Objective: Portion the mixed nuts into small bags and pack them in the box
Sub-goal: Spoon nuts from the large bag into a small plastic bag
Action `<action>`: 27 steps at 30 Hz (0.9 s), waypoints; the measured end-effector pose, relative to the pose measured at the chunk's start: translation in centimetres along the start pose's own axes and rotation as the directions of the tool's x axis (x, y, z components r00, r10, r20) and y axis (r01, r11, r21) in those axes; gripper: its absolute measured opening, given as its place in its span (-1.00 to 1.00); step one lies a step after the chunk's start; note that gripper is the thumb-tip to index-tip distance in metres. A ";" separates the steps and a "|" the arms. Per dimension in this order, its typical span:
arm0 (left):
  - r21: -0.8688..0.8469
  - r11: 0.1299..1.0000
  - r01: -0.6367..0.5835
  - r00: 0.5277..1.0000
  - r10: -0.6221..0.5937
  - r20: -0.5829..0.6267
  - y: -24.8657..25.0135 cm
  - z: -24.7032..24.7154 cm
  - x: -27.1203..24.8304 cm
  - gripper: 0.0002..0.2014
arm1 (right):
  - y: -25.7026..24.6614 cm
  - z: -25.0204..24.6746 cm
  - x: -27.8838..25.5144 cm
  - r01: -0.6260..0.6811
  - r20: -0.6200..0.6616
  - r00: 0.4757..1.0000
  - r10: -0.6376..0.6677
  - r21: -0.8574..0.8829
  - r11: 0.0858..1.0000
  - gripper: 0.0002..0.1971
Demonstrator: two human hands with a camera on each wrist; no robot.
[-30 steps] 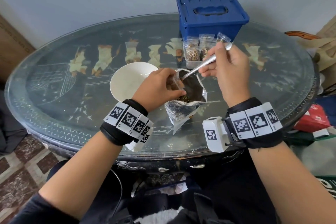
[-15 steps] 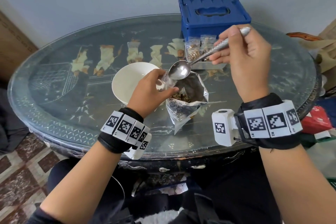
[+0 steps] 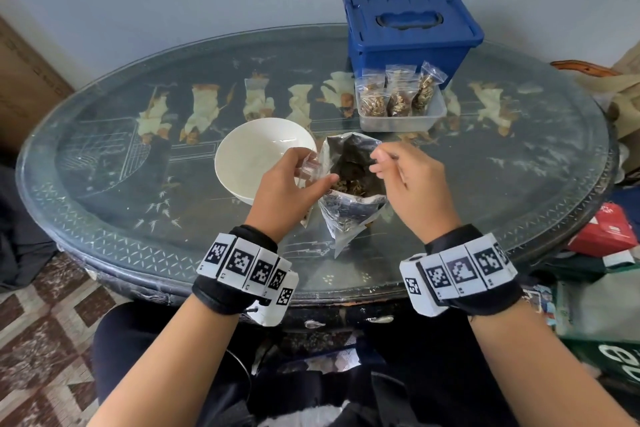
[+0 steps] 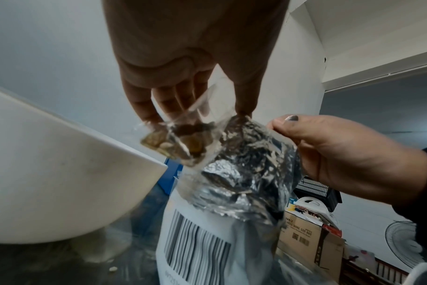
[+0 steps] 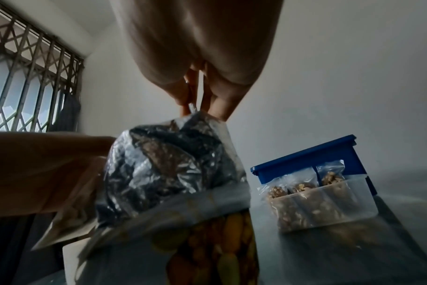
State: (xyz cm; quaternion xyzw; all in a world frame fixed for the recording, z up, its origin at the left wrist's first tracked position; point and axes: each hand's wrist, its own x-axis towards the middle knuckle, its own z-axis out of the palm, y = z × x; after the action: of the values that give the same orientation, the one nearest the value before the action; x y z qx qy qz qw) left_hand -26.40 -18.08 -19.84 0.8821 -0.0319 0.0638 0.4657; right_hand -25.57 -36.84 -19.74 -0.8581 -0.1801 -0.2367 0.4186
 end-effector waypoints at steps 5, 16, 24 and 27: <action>-0.021 1.000 0.013 1.000 -0.013 0.005 0.1 0.2 -0.1 -0.56 | -0.1 0.2 -0.1 -0.026 0.050 0.998 0.027 -0.024 0.999 -0.63; -0.030 0.999 0.015 1.000 -0.015 -0.006 -0.1 0.4 -0.3 -0.59 | -0.3 0.4 0.4 -0.190 -0.010 0.982 0.190 -0.024 0.982 -0.73; -0.030 0.999 0.013 1.000 -0.013 0.005 -0.2 0.3 -0.3 -0.59 | -0.9 0.5 0.2 -0.238 0.058 0.969 0.241 -0.044 0.970 -0.75; -0.025 1.000 0.005 1.000 -0.005 0.007 -0.3 0.4 -0.3 -0.60 | -0.9 0.2 0.7 -0.310 0.107 0.944 0.313 -0.046 0.950 -0.73</action>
State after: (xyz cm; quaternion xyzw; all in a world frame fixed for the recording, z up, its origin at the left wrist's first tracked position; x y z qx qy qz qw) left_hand -26.59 -18.23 -20.34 0.8764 -0.0322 0.0590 0.4769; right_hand -25.40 -36.10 -18.92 -0.8937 -0.0624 -0.1212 0.4275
